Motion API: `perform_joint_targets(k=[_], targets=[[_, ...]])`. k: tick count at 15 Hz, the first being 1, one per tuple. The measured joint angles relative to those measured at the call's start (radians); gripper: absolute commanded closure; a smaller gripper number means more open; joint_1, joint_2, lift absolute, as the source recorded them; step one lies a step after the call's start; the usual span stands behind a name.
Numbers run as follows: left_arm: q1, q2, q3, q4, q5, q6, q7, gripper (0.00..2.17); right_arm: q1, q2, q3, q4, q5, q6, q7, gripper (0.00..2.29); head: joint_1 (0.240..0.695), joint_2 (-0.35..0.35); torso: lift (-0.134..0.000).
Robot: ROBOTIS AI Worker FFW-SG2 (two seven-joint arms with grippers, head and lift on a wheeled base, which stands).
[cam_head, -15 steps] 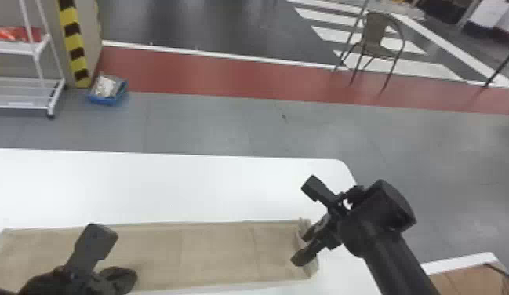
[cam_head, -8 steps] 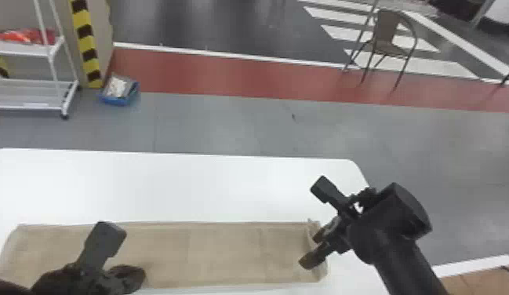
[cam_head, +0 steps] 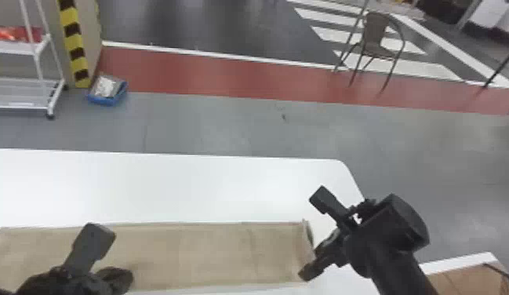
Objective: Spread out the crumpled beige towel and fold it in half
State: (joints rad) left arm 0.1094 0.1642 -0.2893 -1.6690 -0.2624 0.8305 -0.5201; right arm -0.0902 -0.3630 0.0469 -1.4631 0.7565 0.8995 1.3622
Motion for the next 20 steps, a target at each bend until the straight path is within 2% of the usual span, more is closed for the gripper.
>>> perform_joint_targets(k=[2, 9, 12, 13, 15, 17, 20], targets=[[0.000, 0.000, -0.001, 0.000, -0.008, 0.004, 0.000, 0.99, 0.018, -0.003, -0.003, -0.008, -0.004, -0.001, 0.000, 0.53, 0.695, -0.312, 0.000], [0.005, -0.001, -0.010, -0.006, -0.018, 0.031, 0.000, 0.99, 0.039, 0.005, -0.050, -0.044, -0.052, -0.016, 0.000, 0.53, 0.695, -0.307, 0.000], [0.013, -0.001, -0.010, -0.021, -0.019, 0.031, -0.002, 0.99, 0.055, 0.007, -0.074, -0.038, -0.081, -0.057, 0.000, 0.50, 0.695, -0.307, 0.000], [0.024, -0.001, -0.012, -0.039, -0.017, 0.032, -0.006, 0.99, 0.058, 0.007, -0.082, -0.026, -0.097, -0.074, 0.000, 0.37, 0.695, -0.312, 0.000], [0.046, -0.001, -0.016, -0.081, -0.017, 0.034, -0.013, 0.99, 0.056, 0.001, -0.090, 0.009, -0.118, -0.086, 0.000, 0.36, 0.695, -0.329, 0.000], [0.066, -0.001, -0.020, -0.119, -0.014, 0.034, -0.025, 0.99, 0.042, -0.014, -0.093, 0.055, -0.141, -0.088, 0.000, 0.48, 0.695, -0.350, 0.000], [0.075, -0.001, -0.032, -0.135, -0.016, 0.034, -0.024, 0.99, 0.026, -0.040, -0.099, 0.103, -0.186, -0.093, 0.000, 0.48, 0.695, -0.350, 0.000]])
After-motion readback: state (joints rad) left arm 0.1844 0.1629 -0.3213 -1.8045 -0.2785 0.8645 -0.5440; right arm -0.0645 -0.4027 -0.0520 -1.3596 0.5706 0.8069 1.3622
